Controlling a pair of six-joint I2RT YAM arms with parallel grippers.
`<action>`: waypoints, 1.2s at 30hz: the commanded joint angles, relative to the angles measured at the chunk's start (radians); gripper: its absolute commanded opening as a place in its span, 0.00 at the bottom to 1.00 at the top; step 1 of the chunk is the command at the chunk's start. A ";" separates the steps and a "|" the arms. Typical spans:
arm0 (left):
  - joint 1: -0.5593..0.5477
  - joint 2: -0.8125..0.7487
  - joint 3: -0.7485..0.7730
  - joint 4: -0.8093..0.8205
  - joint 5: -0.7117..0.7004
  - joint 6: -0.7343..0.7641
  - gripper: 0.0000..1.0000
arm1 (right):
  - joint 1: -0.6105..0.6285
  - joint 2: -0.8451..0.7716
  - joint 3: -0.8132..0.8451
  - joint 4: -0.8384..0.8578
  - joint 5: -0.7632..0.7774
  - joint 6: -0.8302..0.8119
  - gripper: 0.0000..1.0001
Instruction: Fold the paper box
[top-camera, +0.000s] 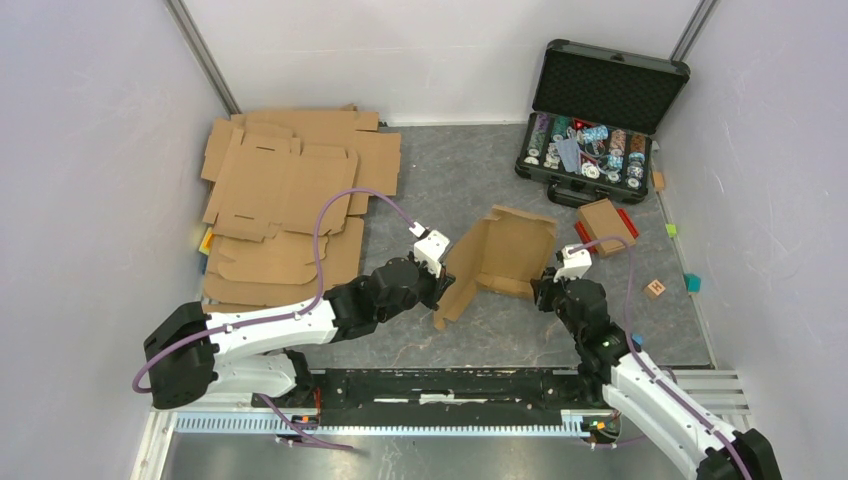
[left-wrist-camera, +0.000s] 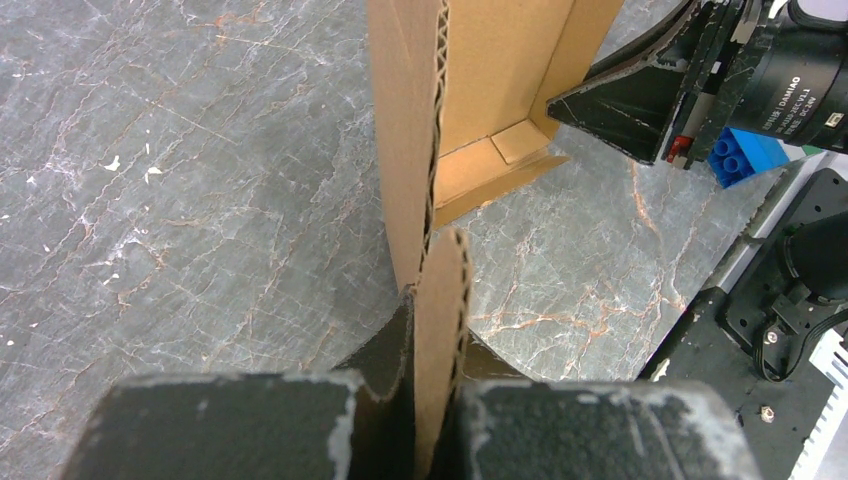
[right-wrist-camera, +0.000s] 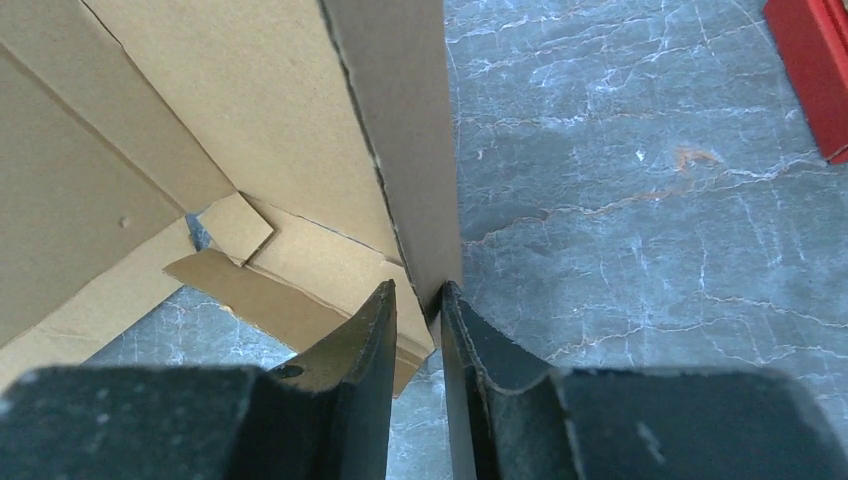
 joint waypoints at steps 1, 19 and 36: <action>-0.011 0.003 0.018 -0.028 0.007 -0.021 0.03 | -0.003 -0.003 -0.039 0.118 -0.064 0.031 0.28; -0.012 0.028 0.037 -0.028 0.024 -0.013 0.03 | -0.002 0.095 -0.036 0.188 -0.228 -0.081 0.55; -0.012 0.060 0.058 -0.001 0.100 -0.049 0.04 | 0.008 0.179 -0.016 0.216 -0.312 -0.117 0.82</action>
